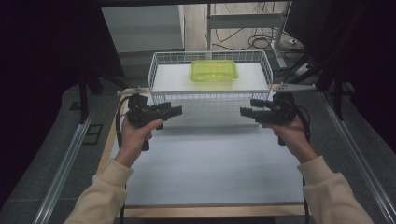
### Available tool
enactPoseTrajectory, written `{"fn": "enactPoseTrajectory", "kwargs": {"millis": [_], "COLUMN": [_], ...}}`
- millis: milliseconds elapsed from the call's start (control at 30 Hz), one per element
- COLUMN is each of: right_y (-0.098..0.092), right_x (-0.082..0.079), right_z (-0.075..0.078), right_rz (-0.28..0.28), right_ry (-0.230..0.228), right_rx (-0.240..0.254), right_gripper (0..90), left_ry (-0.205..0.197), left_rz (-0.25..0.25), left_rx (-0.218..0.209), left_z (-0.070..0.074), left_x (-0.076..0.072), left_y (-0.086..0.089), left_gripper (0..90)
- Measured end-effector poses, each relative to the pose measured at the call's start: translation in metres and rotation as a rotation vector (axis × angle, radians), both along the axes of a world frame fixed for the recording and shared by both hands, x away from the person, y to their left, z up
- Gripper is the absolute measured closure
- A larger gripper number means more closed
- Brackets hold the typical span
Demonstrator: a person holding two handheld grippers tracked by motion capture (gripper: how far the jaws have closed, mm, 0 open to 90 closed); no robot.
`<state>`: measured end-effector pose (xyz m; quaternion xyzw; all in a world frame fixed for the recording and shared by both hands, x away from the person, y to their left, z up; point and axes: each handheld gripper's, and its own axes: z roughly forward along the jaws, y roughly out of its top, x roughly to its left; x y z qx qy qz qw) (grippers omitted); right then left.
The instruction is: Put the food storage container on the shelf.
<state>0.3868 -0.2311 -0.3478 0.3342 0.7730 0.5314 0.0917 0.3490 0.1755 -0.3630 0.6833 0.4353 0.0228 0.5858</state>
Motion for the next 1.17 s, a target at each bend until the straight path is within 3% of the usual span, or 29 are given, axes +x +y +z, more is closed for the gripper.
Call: {"fn": "enactPoseTrajectory", "kwargs": {"millis": [133, 233, 300, 333, 400, 433, 467, 567, 700, 833, 1167], "right_y": [0.0, -0.002, -0.006, -0.006, -0.009, -0.012, -0.012, -0.017, -0.022, -0.022, -0.023], "right_x": [-0.016, -0.029, -0.044, -0.044, -0.054, -0.063, -0.063, -0.074, -0.081, -0.083, -0.087], "right_z": [-0.016, -0.031, -0.05, -0.05, -0.064, -0.079, -0.079, -0.098, -0.121, -0.135, -0.14], "right_rz": [0.025, 0.043, 0.062, 0.062, 0.074, 0.081, 0.081, 0.081, 0.074, 0.069, 0.061], "right_ry": [-0.026, -0.017, -0.011, -0.011, -0.002, 0.011, 0.011, 0.026, 0.066, 0.08, 0.05], "right_rx": [-0.008, 0.008, 0.011, 0.011, 0.004, -0.01, -0.01, -0.025, -0.051, -0.089, -0.109], "right_gripper": [30.9, 29.6, 28.7, 28.7, 28.1, 27.5, 27.1, 26.6, 25.6, 25.5, 24.4], "left_ry": [-0.003, -0.007, -0.001, 0.004, 0.01, 0.015, 0.021, 0.045, 0.063, 0.09, 0.104], "left_rz": [-0.031, -0.035, -0.041, -0.045, -0.048, -0.049, -0.05, -0.064, -0.069, -0.06, -0.04], "left_rx": [0.004, 0.03, 0.038, 0.039, 0.05, 0.058, 0.072, 0.098, 0.145, 0.149, 0.141], "left_z": [-0.02, -0.037, -0.049, -0.055, -0.069, -0.076, -0.083, -0.104, -0.123, -0.133, -0.141], "left_x": [-0.026, -0.042, -0.051, -0.055, -0.065, -0.069, -0.073, -0.084, -0.09, -0.087, -0.089], "left_y": [0.0, -0.003, -0.004, -0.005, -0.007, -0.009, -0.011, -0.017, -0.023, -0.023, -0.016], "left_gripper": [29.9, 29.8, 29.8, 29.8, 29.8, 30.0, 30.0, 29.9, 29.9, 29.9, 29.7]}}
